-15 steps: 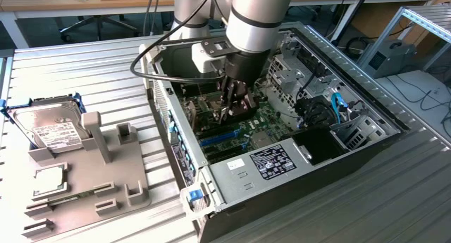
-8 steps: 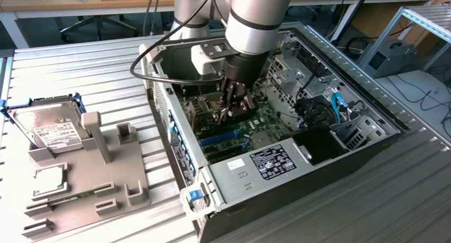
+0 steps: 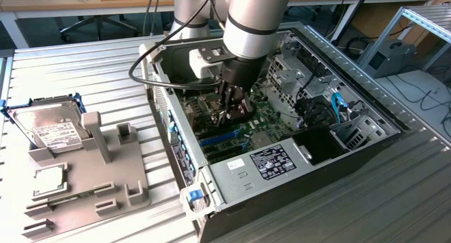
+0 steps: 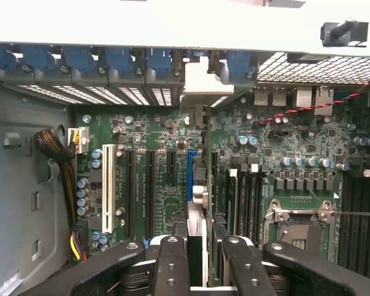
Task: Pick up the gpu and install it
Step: 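Insert the gpu into the slot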
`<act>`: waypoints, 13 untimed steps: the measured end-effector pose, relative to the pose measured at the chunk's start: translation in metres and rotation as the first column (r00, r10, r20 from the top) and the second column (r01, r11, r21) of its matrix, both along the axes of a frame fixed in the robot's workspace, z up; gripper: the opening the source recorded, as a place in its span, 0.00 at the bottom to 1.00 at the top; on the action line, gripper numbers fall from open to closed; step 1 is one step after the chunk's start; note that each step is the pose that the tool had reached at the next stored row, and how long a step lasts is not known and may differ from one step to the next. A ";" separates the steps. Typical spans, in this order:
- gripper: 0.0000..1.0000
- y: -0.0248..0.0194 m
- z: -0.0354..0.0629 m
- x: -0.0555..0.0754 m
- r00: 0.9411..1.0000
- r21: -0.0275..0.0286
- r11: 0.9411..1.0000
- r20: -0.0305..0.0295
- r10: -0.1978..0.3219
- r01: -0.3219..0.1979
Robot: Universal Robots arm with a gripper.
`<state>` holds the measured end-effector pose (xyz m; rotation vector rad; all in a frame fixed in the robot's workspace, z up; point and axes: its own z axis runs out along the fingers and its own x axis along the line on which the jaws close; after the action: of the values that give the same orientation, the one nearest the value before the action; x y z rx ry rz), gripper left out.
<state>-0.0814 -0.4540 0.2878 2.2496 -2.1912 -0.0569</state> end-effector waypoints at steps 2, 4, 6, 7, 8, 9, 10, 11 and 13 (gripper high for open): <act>0.27 -0.0014 -0.0009 -0.001 1.000 0.000 1.000 0.000 0.000 0.000; 0.27 -0.0022 -0.0020 -0.002 1.000 0.000 1.000 0.000 0.000 0.000; 0.27 -0.0023 -0.0033 -0.004 1.000 0.000 1.000 0.000 0.000 0.000; 0.27 -0.0024 -0.0041 -0.004 1.000 0.000 1.000 0.000 0.000 0.000; 0.27 -0.0024 -0.0053 -0.005 1.000 0.000 1.000 0.000 0.000 0.000; 0.27 -0.0024 -0.0063 -0.005 1.000 0.000 1.000 0.000 0.000 0.000; 0.27 -0.0024 -0.0075 -0.006 1.000 0.000 1.000 0.000 0.000 0.000; 0.27 -0.0024 -0.0081 -0.006 1.000 0.000 1.000 0.000 0.000 0.000; 0.27 -0.0024 -0.0092 -0.006 1.000 0.000 1.000 0.000 0.000 0.000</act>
<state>-0.0876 -0.4565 0.2786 2.2496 -2.1911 -0.0567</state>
